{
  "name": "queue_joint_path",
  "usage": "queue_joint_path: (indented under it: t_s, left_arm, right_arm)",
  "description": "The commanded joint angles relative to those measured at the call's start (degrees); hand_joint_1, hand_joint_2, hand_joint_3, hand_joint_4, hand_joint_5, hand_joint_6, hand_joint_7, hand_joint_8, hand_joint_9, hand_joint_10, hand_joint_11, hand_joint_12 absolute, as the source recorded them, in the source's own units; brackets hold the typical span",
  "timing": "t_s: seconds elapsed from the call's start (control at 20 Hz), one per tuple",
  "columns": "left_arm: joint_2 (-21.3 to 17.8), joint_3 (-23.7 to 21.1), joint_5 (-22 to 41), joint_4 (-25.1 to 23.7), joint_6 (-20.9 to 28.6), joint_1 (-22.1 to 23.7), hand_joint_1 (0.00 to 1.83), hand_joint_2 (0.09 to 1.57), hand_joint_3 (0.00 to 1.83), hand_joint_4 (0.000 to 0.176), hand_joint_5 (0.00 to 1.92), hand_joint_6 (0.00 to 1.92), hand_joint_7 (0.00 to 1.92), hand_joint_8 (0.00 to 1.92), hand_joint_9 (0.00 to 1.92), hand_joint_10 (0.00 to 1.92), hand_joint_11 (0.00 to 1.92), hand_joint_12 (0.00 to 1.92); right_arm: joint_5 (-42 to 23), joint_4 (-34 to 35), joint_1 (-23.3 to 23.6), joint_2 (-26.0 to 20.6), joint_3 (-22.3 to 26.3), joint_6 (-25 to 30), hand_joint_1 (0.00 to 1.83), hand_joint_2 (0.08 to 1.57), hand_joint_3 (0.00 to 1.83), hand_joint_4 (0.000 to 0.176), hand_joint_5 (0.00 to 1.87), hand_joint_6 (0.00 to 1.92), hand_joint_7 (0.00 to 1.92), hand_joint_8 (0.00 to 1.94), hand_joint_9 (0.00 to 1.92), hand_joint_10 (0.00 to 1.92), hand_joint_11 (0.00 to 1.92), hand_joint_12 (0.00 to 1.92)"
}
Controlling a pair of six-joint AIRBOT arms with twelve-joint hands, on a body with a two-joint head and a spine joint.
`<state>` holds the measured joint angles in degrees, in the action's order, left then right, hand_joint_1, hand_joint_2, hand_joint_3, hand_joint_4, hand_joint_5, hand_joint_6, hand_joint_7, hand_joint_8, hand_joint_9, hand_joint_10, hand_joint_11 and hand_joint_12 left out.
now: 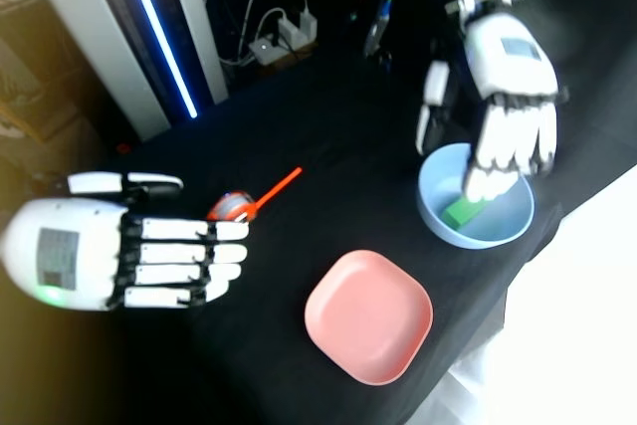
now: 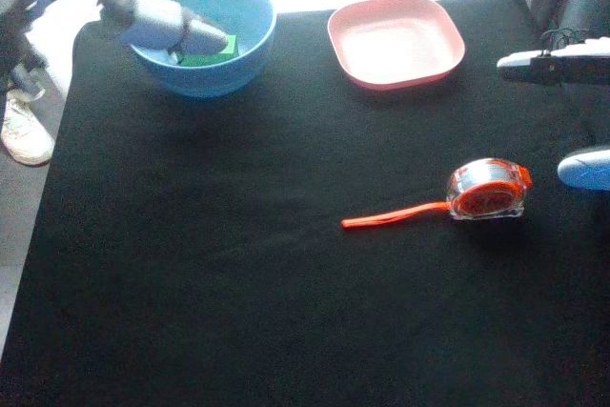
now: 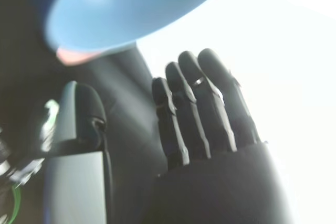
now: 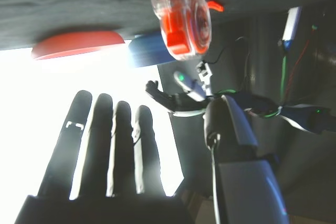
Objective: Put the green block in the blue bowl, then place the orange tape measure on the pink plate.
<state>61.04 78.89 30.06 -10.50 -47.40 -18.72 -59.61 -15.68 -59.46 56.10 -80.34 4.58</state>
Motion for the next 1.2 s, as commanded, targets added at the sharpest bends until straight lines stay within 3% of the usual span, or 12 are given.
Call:
queue_joint_path:
  t_s: [0.0,0.15,0.2,0.3,0.35,0.45,0.55,0.65,0.75,0.8,1.0,1.15]
  left_arm:
    - [-1.83,-0.89,11.03,2.01,-0.08,-0.73,0.82,1.01,0.0,0.07,0.43,0.0,0.37,0.0,0.35,0.01,0.01,0.99]
    - [-8.09,-7.11,19.77,4.25,-0.07,-7.13,0.81,1.0,0.0,0.062,0.38,0.0,0.26,0.0,0.17,0.01,0.0,0.5]
    - [-10.04,-9.11,22.68,5.1,-0.07,-9.72,0.83,0.99,0.0,0.071,0.37,0.0,0.26,0.0,0.17,0.0,0.0,0.43]
    - [-13.25,-12.63,27.98,7.88,-0.09,-15.87,0.87,0.97,0.0,0.079,0.36,0.0,0.25,0.0,0.17,0.0,0.0,0.55]
    - [-13.96,-13.52,29.64,8.93,-0.08,-18.01,0.9,0.94,0.0,0.095,0.34,0.0,0.23,0.0,0.15,0.0,0.0,0.5]
    - [-15.58,-16.14,33.48,11.22,-0.07,-23.6,0.96,0.91,0.0,0.12,0.32,0.0,0.19,0.0,0.09,0.01,0.0,0.21]
    - [-16.1,-18.71,37.52,14.4,-0.07,-29.53,0.97,0.9,0.0,0.111,0.3,0.0,0.14,0.0,0.03,0.0,0.0,0.01]
    - [-15.86,-20.53,42.31,18.21,-0.04,-35.19,0.96,0.88,0.0,0.105,0.3,0.0,0.13,0.0,0.04,0.01,0.0,0.0]
    - [-15.88,-21.64,45.38,20.84,0.13,-38.74,0.94,0.9,0.0,0.11,0.31,0.0,0.11,0.0,0.01,0.0,0.0,0.0]
    - [-15.92,-22.02,47.08,22.1,1.15,-40.93,0.88,0.92,0.0,0.094,0.32,0.01,0.1,0.0,0.02,0.0,0.0,0.0]
    - [-15.34,-22.29,48.5,23.53,2.09,-42.88,0.89,0.91,0.0,0.06,0.33,0.01,0.12,0.0,0.05,0.01,0.03,0.02]
    - [-14.77,-22.23,48.53,23.92,2.09,-43.02,0.89,0.91,0.0,0.067,0.34,0.0,0.13,0.01,0.07,0.01,0.04,0.04]
  right_arm:
    - [-6.56,2.99,0.76,0.01,0.08,0.71,0.83,1.05,0.0,0.0,0.36,0.0,0.32,0.0,0.35,0.0,0.0,0.95]
    - [-7.43,2.54,0.76,-0.02,0.63,1.21,0.93,1.0,0.0,0.0,0.4,0.0,0.36,0.0,0.38,0.01,0.02,0.97]
    - [-7.72,2.34,0.76,-0.02,0.73,1.36,0.93,0.98,0.0,0.017,0.41,0.0,0.36,0.0,0.38,0.0,0.0,1.04]
    - [-8.09,2.25,0.98,-0.01,0.83,1.36,0.93,0.97,0.0,0.025,0.39,0.01,0.36,0.0,0.38,0.0,0.0,1.13]
    - [-8.13,2.1,1.3,0.0,0.83,1.36,1.0,0.97,0.0,0.068,0.35,0.0,0.35,0.0,0.38,0.0,0.0,1.18]
    - [-8.14,1.62,1.95,0.17,0.81,1.36,1.03,0.96,0.0,0.094,0.35,0.0,0.36,0.0,0.41,0.01,0.0,1.25]
    - [-8.03,0.89,2.35,0.72,0.59,1.35,1.04,0.95,0.0,0.121,0.39,0.0,0.38,0.0,0.42,0.0,0.02,1.19]
    - [-7.2,-0.17,3.18,1.73,0.14,1.35,1.06,0.97,0.0,0.115,0.4,0.0,0.38,0.0,0.41,0.0,0.0,1.16]
    - [-5.57,-2.5,5.15,2.69,-0.31,1.35,1.06,0.97,0.0,0.078,0.44,0.01,0.42,0.01,0.43,0.0,0.02,1.11]
    - [-4.16,-4.6,6.58,3.49,-0.75,1.35,1.02,0.98,0.0,0.087,0.49,0.01,0.42,0.0,0.4,0.0,0.0,1.04]
    - [-1.98,-6.78,7.31,4.94,-1.74,1.35,1.13,0.99,0.0,0.025,0.61,0.01,0.46,0.01,0.42,0.0,0.01,1.09]
    - [-0.27,-7.75,7.53,5.61,-2.65,1.35,1.15,0.97,0.0,0.023,0.72,0.0,0.59,0.0,0.51,0.01,0.14,0.94]
